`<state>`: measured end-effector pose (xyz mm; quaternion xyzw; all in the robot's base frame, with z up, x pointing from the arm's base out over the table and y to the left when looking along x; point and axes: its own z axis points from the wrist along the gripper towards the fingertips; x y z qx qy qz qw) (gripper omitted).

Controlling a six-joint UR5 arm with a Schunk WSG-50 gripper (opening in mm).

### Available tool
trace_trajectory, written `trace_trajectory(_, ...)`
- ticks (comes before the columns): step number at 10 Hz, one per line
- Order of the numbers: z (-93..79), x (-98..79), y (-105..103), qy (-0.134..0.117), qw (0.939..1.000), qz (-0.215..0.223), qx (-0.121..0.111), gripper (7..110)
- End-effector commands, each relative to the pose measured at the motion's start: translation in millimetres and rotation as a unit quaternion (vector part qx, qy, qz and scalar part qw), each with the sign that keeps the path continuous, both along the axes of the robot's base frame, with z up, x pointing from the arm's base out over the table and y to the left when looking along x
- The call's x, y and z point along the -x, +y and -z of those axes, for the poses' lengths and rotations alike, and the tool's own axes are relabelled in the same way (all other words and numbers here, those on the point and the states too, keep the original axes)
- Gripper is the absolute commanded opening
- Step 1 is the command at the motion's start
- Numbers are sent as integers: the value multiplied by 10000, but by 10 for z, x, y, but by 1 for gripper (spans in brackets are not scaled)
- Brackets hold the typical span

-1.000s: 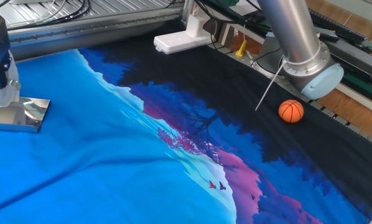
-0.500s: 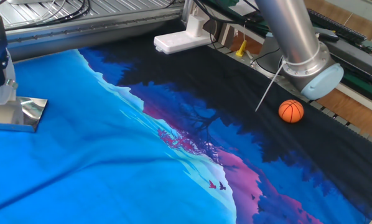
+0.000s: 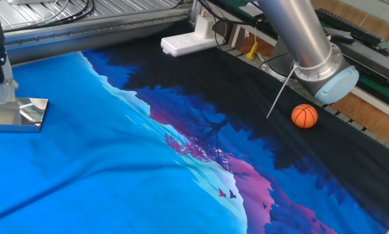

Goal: Put the toilet paper on its holder

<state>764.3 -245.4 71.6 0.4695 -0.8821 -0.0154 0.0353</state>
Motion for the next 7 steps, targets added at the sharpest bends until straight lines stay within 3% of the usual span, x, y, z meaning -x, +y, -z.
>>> trace_trajectory(1,-38,2,-3,29,9999,-19,-99,66)
trace_trajectory(6,-156,-10,-45,105,9999,67,-1,66)
trace_trajectory(7,-177,-6,-48,120,9999,59,6,88)
